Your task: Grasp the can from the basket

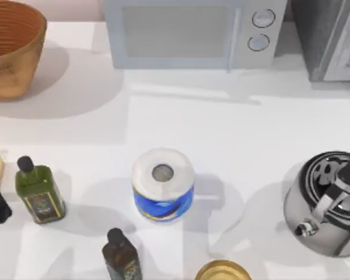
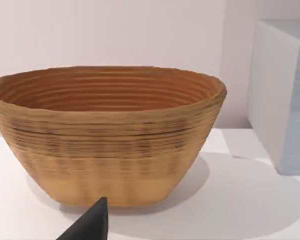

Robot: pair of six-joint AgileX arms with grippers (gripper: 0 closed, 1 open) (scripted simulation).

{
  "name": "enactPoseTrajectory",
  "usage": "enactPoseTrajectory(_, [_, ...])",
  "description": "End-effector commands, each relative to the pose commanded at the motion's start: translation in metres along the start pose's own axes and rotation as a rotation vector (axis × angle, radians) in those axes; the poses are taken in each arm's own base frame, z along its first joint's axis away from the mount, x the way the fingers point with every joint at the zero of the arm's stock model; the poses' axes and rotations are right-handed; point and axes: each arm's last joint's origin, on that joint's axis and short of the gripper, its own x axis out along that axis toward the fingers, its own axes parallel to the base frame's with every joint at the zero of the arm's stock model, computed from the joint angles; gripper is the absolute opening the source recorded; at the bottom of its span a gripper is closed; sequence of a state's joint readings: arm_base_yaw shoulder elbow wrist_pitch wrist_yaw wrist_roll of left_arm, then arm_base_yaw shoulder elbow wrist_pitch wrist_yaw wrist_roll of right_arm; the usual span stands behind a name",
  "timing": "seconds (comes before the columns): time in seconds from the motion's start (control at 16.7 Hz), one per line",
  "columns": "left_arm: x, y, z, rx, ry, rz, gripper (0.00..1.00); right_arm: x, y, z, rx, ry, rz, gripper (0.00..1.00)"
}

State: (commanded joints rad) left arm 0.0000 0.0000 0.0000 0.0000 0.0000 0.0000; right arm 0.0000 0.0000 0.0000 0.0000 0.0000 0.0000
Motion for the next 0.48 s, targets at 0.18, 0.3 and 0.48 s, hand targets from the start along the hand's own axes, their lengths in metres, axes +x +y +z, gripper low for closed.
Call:
enactPoseTrajectory(0.18, [0.000,0.000,0.001,0.000,0.007,0.002,1.00,0.000,0.000,0.000,0.000,0.000,0.000,1.00])
enactPoseTrajectory(0.3, [0.001,0.001,0.010,0.002,0.040,0.012,1.00,0.000,0.000,0.000,0.000,0.000,0.000,1.00])
enactPoseTrajectory(0.48, [0.006,0.003,0.036,0.008,0.127,0.022,1.00,0.000,0.000,0.000,0.000,0.000,0.000,1.00])
